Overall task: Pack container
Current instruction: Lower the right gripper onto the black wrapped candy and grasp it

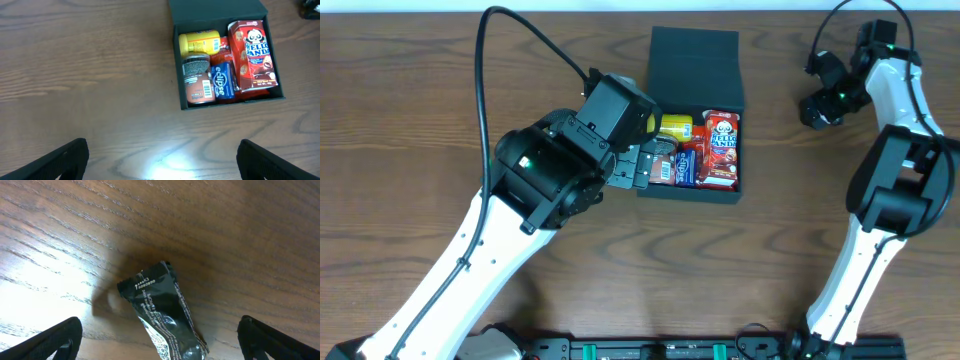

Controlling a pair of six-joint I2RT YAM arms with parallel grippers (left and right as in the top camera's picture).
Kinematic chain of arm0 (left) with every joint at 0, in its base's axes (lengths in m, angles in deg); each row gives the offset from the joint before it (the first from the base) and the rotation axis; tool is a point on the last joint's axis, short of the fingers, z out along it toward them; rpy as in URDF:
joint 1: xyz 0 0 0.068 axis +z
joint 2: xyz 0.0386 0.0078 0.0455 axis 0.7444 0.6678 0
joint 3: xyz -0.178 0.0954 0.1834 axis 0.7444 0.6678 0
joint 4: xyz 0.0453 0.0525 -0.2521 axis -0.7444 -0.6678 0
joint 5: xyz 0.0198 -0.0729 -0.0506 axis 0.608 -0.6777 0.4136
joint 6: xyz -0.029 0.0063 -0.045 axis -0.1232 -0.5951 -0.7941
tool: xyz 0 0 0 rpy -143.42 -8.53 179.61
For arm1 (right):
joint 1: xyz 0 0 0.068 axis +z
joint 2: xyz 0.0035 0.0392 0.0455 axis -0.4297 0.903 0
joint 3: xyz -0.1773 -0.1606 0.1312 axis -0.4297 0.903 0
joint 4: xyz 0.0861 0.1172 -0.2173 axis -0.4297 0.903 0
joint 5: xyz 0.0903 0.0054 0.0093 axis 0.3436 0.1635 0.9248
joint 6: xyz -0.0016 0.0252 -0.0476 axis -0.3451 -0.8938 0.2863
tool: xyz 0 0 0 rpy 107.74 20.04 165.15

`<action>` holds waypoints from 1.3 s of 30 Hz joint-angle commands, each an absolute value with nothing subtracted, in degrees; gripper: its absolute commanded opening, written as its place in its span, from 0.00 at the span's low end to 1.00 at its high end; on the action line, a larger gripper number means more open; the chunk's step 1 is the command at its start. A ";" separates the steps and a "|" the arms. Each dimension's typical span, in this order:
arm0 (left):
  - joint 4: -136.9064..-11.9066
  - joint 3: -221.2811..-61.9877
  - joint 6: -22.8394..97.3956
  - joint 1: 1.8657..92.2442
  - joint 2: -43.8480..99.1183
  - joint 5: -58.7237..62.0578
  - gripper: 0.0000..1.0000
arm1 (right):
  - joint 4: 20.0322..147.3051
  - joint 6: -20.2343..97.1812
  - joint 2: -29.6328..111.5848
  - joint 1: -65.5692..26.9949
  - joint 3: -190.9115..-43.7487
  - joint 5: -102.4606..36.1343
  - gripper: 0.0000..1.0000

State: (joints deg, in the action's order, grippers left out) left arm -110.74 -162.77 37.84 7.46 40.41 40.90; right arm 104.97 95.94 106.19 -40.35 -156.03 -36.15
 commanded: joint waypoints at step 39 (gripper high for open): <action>-111.16 -163.23 38.86 7.70 40.30 41.93 0.95 | 107.02 94.62 108.13 -42.20 -156.92 -36.89 0.72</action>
State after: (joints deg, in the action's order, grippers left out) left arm -110.85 -162.77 37.84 7.46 40.41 40.92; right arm 106.80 94.71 106.91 -41.99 -156.03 -36.93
